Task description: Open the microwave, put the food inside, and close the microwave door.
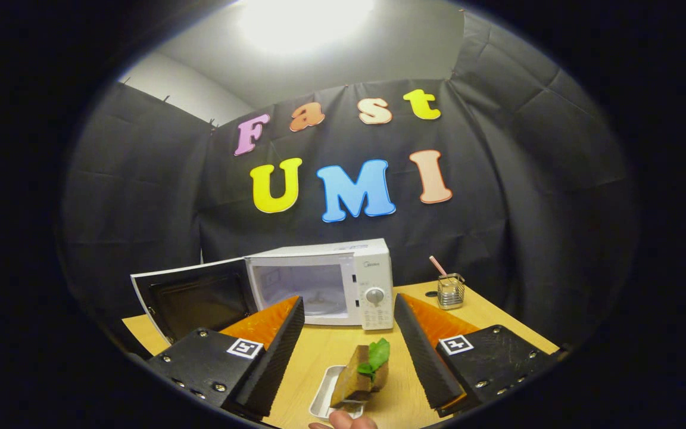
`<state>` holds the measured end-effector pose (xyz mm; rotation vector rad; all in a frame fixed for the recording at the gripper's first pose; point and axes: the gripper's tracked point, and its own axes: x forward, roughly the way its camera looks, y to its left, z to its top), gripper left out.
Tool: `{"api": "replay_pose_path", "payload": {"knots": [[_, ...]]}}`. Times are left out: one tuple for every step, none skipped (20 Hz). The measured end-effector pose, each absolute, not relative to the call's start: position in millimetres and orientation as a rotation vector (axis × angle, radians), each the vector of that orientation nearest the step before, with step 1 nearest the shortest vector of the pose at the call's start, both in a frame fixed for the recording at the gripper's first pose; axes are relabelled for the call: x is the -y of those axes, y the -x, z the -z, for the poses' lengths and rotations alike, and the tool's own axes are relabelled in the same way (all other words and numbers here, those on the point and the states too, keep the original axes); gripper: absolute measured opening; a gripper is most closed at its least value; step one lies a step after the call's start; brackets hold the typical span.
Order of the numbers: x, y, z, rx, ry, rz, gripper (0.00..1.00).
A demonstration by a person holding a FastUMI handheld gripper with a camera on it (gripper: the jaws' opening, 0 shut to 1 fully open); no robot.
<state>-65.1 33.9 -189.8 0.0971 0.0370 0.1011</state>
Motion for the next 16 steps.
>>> {"api": "replay_pose_path", "payload": {"knots": [[-27.9,66.7,205.5,-0.062,-0.097,-0.091,0.92],[-23.2,66.0,220.6,-0.087,-0.099,-0.084,0.92],[-20.3,67.4,233.2,-0.113,-0.105,-0.079,0.92],[-20.3,68.1,247.8,-0.141,-0.126,-0.081,0.92],[-22.0,67.9,257.2,-0.159,-0.147,-0.088,0.92],[-21.8,68.0,268.3,-0.182,-0.158,-0.090,0.92],[-22.6,66.5,276.5,-0.200,-0.159,-0.089,0.93],[-22.3,65.6,284.8,-0.216,-0.158,-0.084,0.93],[-23.0,63.9,290.3,-0.227,-0.157,-0.081,0.93],[-25.1,63.4,294.8,-0.241,-0.160,-0.084,0.93],[-28.9,62.8,300.0,-0.253,-0.170,-0.093,0.90],[-32.2,60.0,304.4,-0.262,-0.177,-0.101,0.89],[-35.4,59.9,306.0,-0.272,-0.178,-0.108,0.82],[-37.8,59.1,309.3,-0.278,-0.179,-0.115,0.72],[-40.6,61.0,305.3,-0.267,-0.188,-0.128,0.55],[-43.8,58.1,306.4,-0.262,-0.183,-0.133,0.38]]}}
